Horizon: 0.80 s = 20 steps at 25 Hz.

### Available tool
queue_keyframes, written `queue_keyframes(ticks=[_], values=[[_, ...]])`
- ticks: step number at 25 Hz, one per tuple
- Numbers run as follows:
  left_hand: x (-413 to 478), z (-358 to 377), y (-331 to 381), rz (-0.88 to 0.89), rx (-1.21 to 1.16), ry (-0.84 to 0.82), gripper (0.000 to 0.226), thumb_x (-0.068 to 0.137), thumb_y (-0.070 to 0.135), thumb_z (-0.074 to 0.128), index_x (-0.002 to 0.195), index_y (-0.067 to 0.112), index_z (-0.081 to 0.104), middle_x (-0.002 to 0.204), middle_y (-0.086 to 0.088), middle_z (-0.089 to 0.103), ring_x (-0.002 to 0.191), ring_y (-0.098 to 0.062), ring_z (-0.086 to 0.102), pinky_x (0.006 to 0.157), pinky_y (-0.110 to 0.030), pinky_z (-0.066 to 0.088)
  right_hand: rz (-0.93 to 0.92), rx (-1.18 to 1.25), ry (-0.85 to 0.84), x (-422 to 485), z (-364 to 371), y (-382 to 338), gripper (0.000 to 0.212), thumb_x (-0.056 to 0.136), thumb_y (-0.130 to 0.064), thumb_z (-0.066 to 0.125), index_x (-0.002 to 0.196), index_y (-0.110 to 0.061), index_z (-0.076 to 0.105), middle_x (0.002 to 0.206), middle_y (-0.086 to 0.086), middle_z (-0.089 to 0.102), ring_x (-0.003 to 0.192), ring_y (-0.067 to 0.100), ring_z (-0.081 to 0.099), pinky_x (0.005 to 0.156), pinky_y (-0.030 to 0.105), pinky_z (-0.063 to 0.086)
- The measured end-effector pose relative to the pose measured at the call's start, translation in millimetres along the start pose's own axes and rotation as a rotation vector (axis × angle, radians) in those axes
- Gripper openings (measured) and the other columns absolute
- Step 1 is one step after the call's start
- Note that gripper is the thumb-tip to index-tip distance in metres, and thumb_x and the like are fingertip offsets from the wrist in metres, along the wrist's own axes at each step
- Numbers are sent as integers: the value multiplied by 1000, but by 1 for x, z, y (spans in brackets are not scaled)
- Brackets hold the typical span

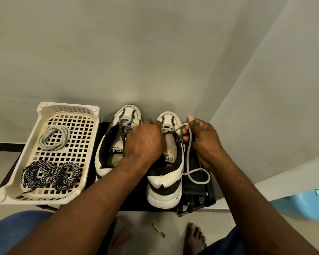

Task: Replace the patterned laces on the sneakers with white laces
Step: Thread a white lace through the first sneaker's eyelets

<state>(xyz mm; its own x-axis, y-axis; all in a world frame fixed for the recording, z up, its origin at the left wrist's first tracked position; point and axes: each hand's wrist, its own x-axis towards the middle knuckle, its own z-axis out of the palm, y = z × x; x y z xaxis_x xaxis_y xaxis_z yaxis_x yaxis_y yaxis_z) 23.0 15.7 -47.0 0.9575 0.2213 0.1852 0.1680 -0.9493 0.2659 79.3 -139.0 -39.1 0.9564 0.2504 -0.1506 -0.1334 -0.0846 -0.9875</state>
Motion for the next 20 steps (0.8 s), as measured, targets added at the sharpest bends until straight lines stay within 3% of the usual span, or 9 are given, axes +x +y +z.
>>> queue_keyframes(ticks=[2,4,7,10,12,14,16,17,20], values=[[0,1,-3,1,-14,5,29,104,39,50,117,17,63,106,-5,63,94,-32,67,73,-40,51,-10,75,-18,-2,0,-4,43,109,-36,51,72,-15,61,66,0,59,56,13,49,61,28,48],[0,1,-6,-5,-32,-4,31,103,43,50,117,19,63,108,-5,63,96,-31,66,74,-39,50,-24,-49,12,-3,-3,-7,39,108,-38,52,79,-14,63,65,-1,61,55,12,50,63,30,47],[-1,0,-4,-7,-45,-26,40,98,55,54,117,22,66,109,-3,64,98,-28,65,76,-39,52,-74,-191,40,-5,-13,-16,14,104,-29,62,101,-16,67,65,-1,65,54,11,52,59,28,48],[1,-4,-5,-35,-134,-36,45,90,65,57,111,28,70,101,1,67,93,-23,67,77,-37,56,-104,45,-64,-13,-21,-30,13,104,-16,58,108,-9,69,77,9,72,55,17,58,58,28,53],[7,-11,-7,-81,-331,20,37,89,62,58,99,30,74,89,8,72,85,-16,69,75,-36,58,-143,253,-192,-20,-21,-38,21,102,-15,54,111,-5,70,96,15,77,68,22,71,69,31,60],[12,-22,-7,-144,-745,30,30,96,51,60,88,27,76,78,6,75,76,-13,70,75,-36,58,-224,295,-263,-26,-17,-42,26,102,-11,50,121,-4,67,113,19,77,89,26,76,80,32,61],[11,-38,-1,-219,-1240,-122,36,102,49,58,93,20,77,81,-5,78,76,-20,73,78,-38,58,-346,147,-213,-28,-8,-41,25,104,-3,51,124,-4,66,114,14,78,99,24,76,83,31,60],[9,-44,3,-221,-1371,-222,43,102,53,55,100,16,77,85,-10,78,80,-24,75,80,-41,57,-419,18,-140,-26,-5,-38,22,103,-3,56,120,-6,69,110,8,79,99,21,76,83,29,59],[0,-46,10,-147,-1357,-353,37,99,45,63,115,13,72,88,-12,78,85,-25,75,86,-44,59,-585,-318,84,-18,2,-27,8,95,-15,74,102,-16,78,93,-7,78,90,13,74,78,27,56]])
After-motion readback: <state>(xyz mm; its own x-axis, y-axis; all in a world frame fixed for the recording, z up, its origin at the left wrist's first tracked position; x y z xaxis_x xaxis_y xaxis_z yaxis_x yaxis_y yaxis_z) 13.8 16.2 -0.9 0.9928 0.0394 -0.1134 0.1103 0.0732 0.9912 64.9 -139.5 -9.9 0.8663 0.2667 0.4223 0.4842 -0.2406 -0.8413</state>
